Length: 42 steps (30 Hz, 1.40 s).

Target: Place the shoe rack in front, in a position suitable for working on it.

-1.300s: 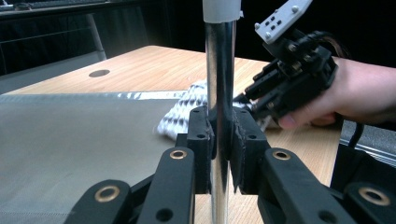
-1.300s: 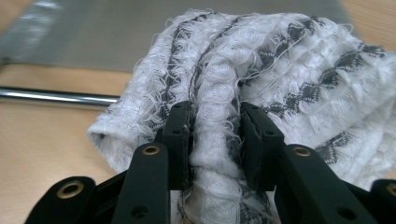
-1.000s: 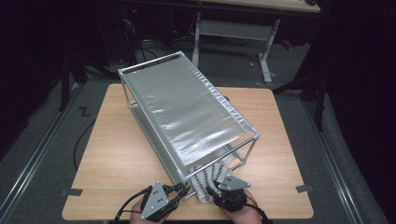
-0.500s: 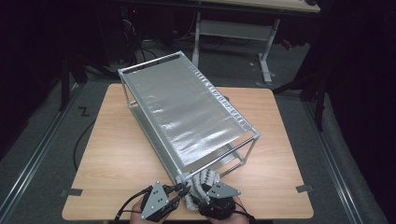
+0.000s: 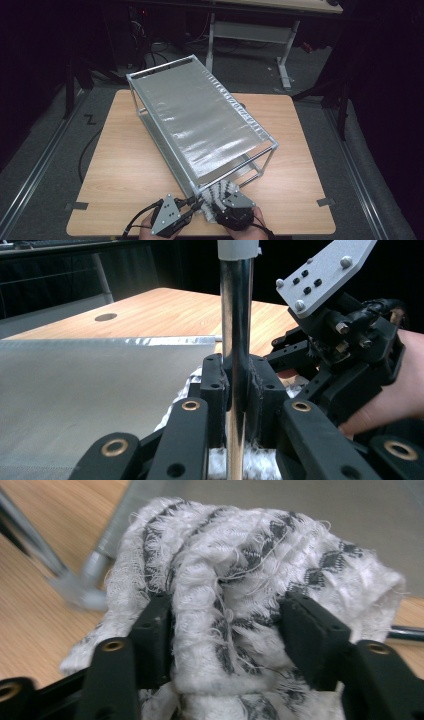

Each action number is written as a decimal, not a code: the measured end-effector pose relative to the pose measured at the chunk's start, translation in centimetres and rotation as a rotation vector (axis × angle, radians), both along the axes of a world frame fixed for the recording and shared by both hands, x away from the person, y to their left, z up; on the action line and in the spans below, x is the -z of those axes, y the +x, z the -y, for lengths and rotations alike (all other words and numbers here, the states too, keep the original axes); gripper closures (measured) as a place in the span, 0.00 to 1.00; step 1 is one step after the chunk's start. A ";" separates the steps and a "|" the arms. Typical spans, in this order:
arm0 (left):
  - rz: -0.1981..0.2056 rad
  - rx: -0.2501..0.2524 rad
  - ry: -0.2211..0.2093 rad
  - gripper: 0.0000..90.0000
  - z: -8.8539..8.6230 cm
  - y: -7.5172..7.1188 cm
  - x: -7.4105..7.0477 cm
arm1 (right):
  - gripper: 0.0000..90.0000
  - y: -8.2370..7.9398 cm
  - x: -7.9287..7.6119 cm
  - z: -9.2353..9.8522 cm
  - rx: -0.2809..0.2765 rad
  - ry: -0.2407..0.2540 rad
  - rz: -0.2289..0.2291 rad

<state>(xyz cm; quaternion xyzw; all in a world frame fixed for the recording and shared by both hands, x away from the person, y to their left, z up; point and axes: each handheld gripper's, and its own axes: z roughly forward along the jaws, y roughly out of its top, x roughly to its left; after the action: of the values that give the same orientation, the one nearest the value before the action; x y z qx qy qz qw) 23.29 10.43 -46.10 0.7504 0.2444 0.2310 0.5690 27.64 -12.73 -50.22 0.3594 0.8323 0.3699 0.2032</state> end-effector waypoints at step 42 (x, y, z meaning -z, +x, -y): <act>0.006 0.003 0.003 0.89 0.2 0.5 0.0 | 0.83 3.2 -2.1 8.9 0.098 0.136 0.064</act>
<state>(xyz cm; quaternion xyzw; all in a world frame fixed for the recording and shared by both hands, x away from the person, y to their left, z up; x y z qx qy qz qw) 23.74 10.22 -46.14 0.7509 0.2413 0.2330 0.5689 30.86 -21.63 -48.08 0.4005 0.7798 0.4264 0.2228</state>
